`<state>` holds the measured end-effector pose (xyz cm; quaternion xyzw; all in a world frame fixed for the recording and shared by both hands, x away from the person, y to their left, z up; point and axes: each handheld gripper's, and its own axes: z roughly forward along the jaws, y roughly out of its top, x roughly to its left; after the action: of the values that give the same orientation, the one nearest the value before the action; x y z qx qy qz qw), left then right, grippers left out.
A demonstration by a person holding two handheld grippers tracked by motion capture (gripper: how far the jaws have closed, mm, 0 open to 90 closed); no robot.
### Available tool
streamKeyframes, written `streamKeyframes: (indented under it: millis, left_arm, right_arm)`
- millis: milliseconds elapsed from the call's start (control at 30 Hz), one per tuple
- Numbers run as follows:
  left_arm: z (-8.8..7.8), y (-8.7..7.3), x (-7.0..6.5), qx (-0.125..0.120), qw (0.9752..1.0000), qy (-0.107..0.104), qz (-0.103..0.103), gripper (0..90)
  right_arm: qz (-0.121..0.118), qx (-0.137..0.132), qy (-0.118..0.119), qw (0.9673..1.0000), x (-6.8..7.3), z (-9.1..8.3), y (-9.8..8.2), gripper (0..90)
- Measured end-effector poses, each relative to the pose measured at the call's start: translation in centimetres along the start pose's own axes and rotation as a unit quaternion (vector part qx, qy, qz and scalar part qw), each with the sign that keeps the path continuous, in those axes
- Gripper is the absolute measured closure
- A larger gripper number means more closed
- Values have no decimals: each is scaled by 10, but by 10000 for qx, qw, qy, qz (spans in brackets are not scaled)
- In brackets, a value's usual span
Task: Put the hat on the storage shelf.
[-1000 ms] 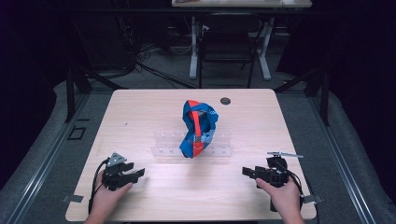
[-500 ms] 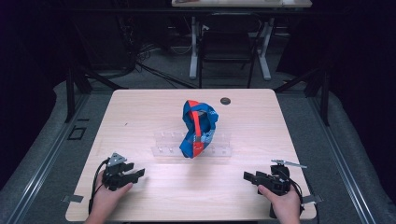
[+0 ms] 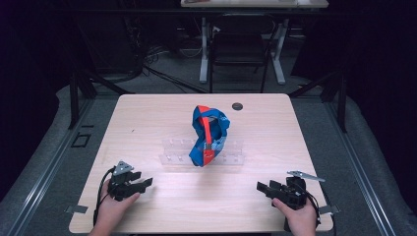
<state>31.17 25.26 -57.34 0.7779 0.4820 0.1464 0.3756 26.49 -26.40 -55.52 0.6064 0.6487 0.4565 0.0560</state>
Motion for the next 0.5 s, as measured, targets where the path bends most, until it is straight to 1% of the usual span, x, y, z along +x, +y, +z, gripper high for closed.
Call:
streamKeyframes:
  millis: [67, 133, 300, 333, 400, 500]
  left_arm:
    - [0, 0, 0, 1, 10000, 0, 2, 416]
    - [0, 0, 0, -5, 10000, -1, -2, 416]
    - [0, 0, 0, -12, 10000, -4, 0, 415]
    - [0, 0, 1, -8, 10000, -3, 21, 415]
    - [0, 0, 0, -10, 10000, -8, 1, 415]
    - [0, 0, 0, -3, 10000, -3, -4, 415]
  right_arm:
    - [-59, -60, 3, 10000, -1, 0, -1, 335]
    - [-55, -110, -9, 9999, -1, 1, -4, 338]
    - [-134, -119, -85, 9998, -3, 4, -6, 341]
    - [-150, -52, -103, 9998, -3, 6, -7, 344]
    - [-187, -24, -135, 9997, -3, 8, -8, 344]
    - [-226, 20, -118, 9997, -3, 8, -8, 344]
